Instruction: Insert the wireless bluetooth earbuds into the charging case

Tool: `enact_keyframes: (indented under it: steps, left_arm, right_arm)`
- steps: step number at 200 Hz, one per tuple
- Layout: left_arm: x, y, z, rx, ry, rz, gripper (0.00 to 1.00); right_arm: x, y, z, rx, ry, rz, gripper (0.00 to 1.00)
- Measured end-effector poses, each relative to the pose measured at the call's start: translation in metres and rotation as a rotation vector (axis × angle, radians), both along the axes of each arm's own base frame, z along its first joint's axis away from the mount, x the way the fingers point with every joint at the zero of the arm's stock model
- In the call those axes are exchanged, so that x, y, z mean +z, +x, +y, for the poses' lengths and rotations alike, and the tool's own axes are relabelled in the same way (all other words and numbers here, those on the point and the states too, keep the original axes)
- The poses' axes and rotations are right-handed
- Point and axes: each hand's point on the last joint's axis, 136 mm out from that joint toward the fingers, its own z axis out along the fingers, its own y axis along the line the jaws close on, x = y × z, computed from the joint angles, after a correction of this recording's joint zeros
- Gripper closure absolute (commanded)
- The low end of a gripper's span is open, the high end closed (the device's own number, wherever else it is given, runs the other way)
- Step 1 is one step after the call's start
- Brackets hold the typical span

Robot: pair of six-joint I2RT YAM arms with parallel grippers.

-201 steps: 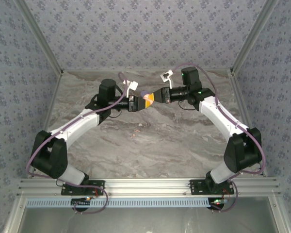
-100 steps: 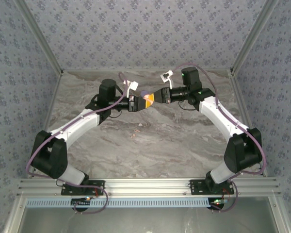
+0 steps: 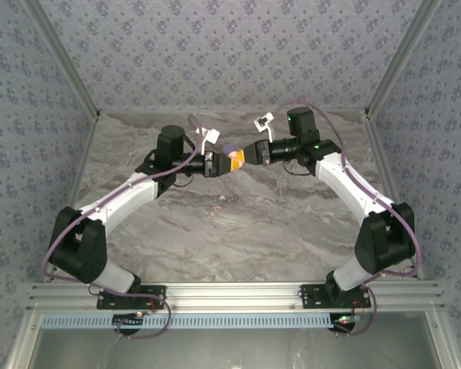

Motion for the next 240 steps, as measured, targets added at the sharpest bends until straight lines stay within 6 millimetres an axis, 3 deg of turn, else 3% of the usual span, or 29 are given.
enact_keyframes:
  steps: [40, 79, 97, 111, 142, 169, 240]
  left_arm:
    - [0.0, -0.001, -0.001, -0.004, 0.0, 0.0, 0.69]
    - [0.0, -0.003, -0.001, -0.011, 0.0, 0.003, 0.82]
    - [-0.001, -0.003, -0.001, -0.011, 0.003, 0.006, 0.85]
    - [-0.004, -0.002, -0.001, -0.004, 0.015, 0.003, 0.86]
    - [-0.012, 0.004, 0.001, 0.037, 0.059, -0.03, 0.85]
    - [-0.012, 0.012, 0.004, 0.061, 0.084, -0.137, 0.84]
    - [-0.007, -0.008, 0.004, -0.028, 0.11, -0.548, 0.89]
  right_arm:
    - [-0.002, -0.002, 0.0, 0.009, -0.005, -0.002, 0.76]
    - [-0.002, -0.003, 0.0, 0.017, -0.008, -0.016, 0.75]
    - [-0.003, -0.004, 0.0, 0.019, -0.013, -0.014, 0.69]
    - [-0.006, -0.005, 0.0, 0.01, -0.026, -0.007, 0.58]
    - [-0.012, -0.001, -0.005, -0.052, -0.092, -0.018, 0.53]
    - [-0.008, -0.003, -0.013, -0.107, -0.143, -0.052, 0.5]
    - [-0.003, -0.018, -0.023, -0.121, -0.252, -0.127, 0.47]
